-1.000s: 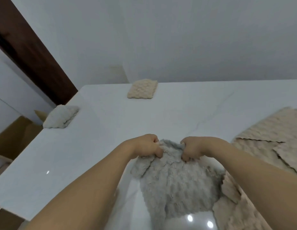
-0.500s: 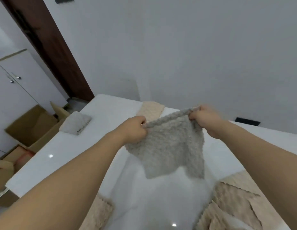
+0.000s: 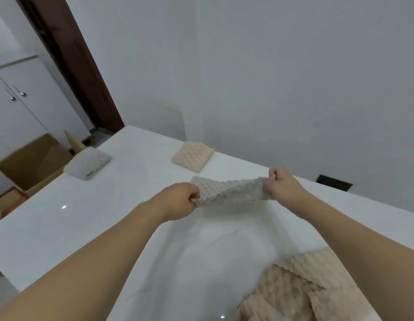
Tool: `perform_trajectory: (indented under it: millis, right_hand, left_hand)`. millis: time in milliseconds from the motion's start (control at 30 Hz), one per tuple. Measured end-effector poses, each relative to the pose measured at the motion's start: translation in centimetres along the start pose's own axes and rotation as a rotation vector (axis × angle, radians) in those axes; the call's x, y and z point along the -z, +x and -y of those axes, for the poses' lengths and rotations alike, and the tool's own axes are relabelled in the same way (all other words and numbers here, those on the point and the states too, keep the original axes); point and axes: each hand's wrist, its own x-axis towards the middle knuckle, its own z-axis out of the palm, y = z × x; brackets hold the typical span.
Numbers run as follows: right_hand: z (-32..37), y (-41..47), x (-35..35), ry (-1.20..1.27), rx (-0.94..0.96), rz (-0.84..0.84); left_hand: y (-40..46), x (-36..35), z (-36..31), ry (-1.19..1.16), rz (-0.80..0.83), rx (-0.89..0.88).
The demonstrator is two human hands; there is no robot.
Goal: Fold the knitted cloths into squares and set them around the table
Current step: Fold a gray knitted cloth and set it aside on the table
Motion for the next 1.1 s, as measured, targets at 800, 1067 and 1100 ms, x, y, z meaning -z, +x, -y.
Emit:
perform_trajectory:
  millis: [800,1067,1100]
  right_hand:
    - [-13.0,4.6,-5.6,-0.448,-0.262,0.03]
    - [-18.3,6.6,-10.0,-0.712,0.116,-0.541]
    - [-19.0,6.8,-10.3,-0.708,0.153,-0.575]
  left_hand:
    - [5.5,-12.7,1.5,0.088,-0.053,0.19]
    - [8.7,-17.2,4.9,-0.007,-0.312,0.084]
    - [9.0,-17.6,5.1,-0.047,-0.347,0.094]
